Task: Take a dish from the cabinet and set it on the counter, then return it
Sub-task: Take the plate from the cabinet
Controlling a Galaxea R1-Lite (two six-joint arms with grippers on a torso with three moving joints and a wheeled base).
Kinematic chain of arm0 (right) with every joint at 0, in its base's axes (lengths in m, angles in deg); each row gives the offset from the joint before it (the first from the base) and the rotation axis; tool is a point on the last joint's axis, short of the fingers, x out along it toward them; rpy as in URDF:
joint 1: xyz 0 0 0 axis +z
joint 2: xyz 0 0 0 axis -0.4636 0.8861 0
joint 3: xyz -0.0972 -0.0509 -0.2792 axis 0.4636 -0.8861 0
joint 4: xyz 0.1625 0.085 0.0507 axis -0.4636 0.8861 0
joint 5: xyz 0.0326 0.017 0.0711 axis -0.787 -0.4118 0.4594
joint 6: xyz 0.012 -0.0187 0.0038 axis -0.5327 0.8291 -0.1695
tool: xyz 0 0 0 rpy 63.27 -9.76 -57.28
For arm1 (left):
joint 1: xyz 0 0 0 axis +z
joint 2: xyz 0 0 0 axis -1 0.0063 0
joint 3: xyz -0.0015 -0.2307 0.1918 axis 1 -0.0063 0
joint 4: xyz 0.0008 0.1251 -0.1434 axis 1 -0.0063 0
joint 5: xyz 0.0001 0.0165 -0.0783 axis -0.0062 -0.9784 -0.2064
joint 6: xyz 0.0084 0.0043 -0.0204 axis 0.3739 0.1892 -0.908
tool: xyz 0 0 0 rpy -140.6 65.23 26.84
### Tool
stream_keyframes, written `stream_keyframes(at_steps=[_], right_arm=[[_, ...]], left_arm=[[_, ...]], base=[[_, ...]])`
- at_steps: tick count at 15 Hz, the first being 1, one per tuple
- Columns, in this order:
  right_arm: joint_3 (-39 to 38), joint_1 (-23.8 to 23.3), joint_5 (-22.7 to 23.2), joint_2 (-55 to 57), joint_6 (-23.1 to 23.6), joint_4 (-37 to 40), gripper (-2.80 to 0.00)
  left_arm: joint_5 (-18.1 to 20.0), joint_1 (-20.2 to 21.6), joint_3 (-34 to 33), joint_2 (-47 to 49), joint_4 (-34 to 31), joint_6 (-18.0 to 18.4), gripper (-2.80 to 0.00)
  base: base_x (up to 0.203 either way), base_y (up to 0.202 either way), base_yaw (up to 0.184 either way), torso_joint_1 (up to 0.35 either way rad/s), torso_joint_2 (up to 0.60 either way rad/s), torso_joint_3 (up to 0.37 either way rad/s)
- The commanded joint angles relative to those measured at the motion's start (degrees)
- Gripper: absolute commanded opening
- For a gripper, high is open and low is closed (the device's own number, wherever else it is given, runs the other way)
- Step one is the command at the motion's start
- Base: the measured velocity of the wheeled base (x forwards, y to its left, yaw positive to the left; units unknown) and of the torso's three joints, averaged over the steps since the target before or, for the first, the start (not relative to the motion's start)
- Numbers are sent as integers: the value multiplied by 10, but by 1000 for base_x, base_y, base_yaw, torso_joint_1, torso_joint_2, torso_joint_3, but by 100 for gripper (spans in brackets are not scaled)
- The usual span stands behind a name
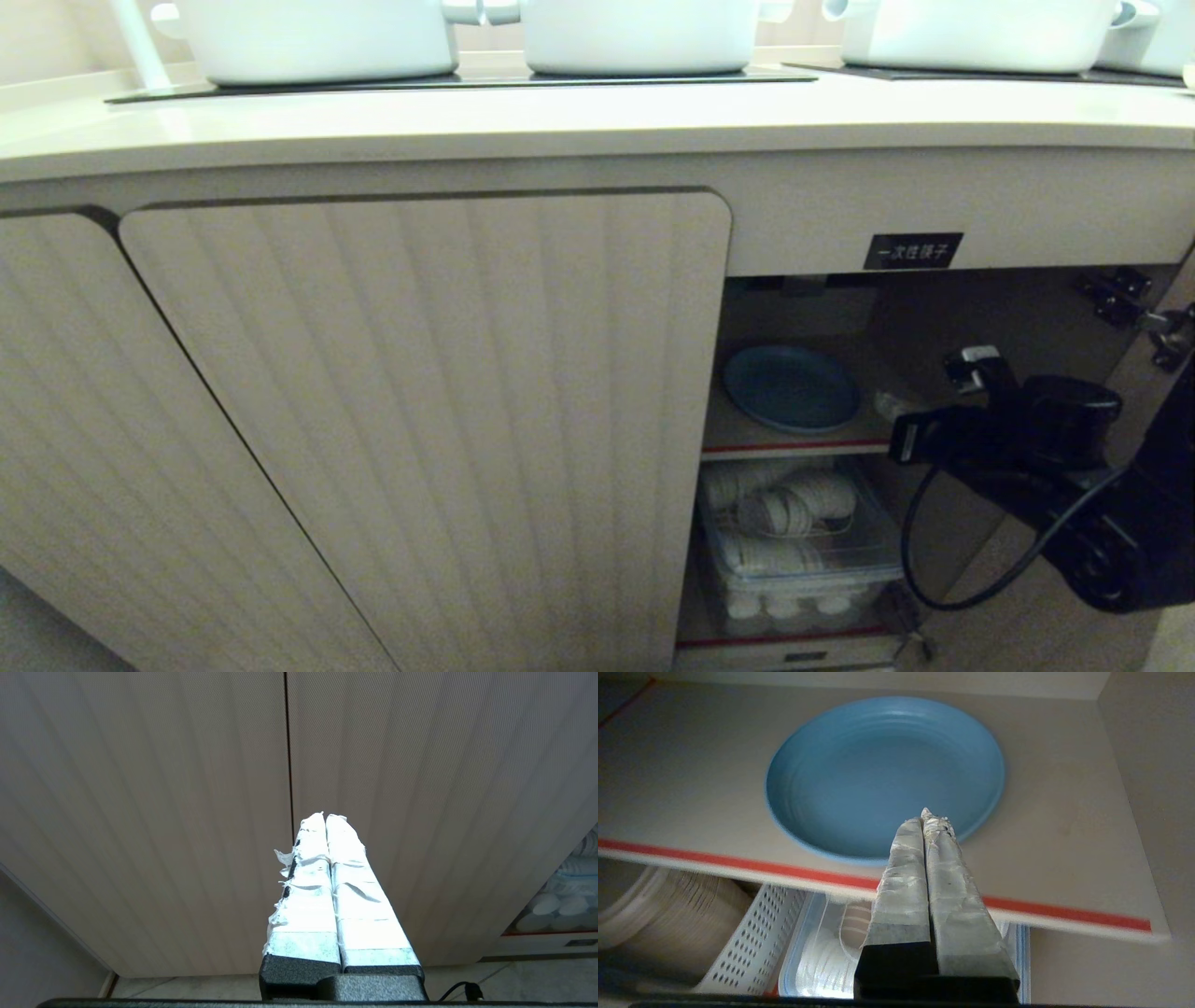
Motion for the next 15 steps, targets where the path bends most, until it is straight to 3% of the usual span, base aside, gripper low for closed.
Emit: stream_keyframes(at_steps=[1, 7, 15], right_arm=[[22, 1, 1, 0, -1, 10, -280], [77, 0, 1, 10, -1, 52, -280], [85, -1, 1, 11, -2, 57, -280]], left_arm=[[0, 0, 0, 0, 0, 0, -280], [0, 0, 0, 0, 0, 0, -280], [0, 0, 0, 0, 0, 0, -280]], base=[[0, 0, 0, 0, 0, 0], [0, 0, 0, 0, 0, 0], [0, 0, 0, 0, 0, 0]])
